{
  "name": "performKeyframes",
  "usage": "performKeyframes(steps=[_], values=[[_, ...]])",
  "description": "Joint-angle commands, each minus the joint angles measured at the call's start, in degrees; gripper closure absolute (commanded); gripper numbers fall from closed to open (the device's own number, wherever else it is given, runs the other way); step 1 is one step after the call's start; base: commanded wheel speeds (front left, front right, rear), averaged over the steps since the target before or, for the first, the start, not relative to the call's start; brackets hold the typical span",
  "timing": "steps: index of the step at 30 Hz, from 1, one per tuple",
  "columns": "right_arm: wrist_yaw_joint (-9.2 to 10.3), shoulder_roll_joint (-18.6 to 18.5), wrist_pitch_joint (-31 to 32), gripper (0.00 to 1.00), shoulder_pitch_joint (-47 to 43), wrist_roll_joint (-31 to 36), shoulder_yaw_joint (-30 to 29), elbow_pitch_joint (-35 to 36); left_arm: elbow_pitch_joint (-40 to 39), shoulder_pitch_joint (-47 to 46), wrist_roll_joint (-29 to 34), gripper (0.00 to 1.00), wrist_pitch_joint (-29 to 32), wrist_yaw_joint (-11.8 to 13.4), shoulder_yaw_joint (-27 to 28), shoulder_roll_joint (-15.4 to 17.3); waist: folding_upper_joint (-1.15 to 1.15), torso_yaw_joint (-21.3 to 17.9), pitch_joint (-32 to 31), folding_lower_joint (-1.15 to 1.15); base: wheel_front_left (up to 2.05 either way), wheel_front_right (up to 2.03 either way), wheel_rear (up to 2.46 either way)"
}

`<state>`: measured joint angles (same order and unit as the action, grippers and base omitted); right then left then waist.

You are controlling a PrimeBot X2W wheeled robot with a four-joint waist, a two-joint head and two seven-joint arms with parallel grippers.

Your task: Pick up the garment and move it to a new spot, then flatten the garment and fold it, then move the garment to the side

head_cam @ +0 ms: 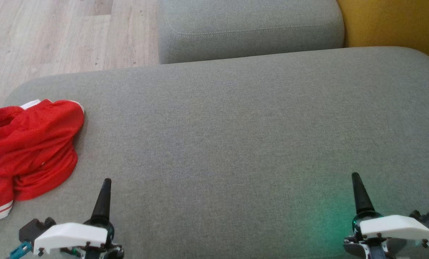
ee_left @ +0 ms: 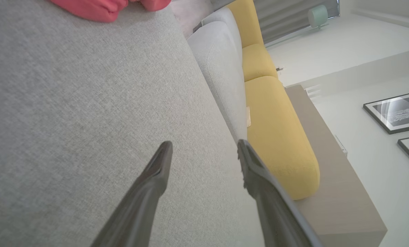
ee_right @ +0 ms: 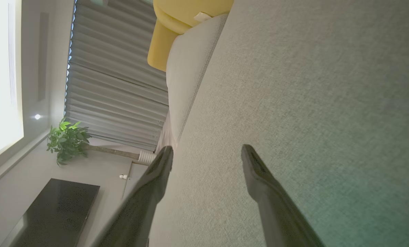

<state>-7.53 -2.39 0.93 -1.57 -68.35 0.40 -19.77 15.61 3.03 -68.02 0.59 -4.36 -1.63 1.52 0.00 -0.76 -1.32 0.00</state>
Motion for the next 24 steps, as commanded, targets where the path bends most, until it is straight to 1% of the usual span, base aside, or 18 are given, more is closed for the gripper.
performKeyframes(steps=[1,5,6,24], values=[[0.01,-0.67,-0.83,0.00,3.39,2.18,1.12,2.40,-2.52,-2.28,2.11,0.00,-0.63,0.53,-0.05,0.57,0.00,0.00,-0.06,0.00,0.00,0.00,0.00],[0.01,-0.75,-1.50,0.00,3.58,5.04,2.27,2.87,-2.98,-2.39,5.28,0.00,-1.30,1.21,-1.13,0.82,0.00,0.05,-0.23,0.00,0.00,0.00,0.00],[0.01,-0.75,-1.50,0.00,3.58,5.04,2.27,2.87,-2.98,-2.39,5.28,0.00,-1.30,1.21,-1.13,0.82,0.00,0.05,-0.23,0.00,0.00,0.00,0.00],[0.02,-1.00,-4.54,0.00,4.03,17.49,7.20,3.57,-6.37,-2.36,18.36,0.00,-4.31,4.85,-4.79,2.13,0.00,0.22,-1.45,0.00,0.00,0.00,0.00]])
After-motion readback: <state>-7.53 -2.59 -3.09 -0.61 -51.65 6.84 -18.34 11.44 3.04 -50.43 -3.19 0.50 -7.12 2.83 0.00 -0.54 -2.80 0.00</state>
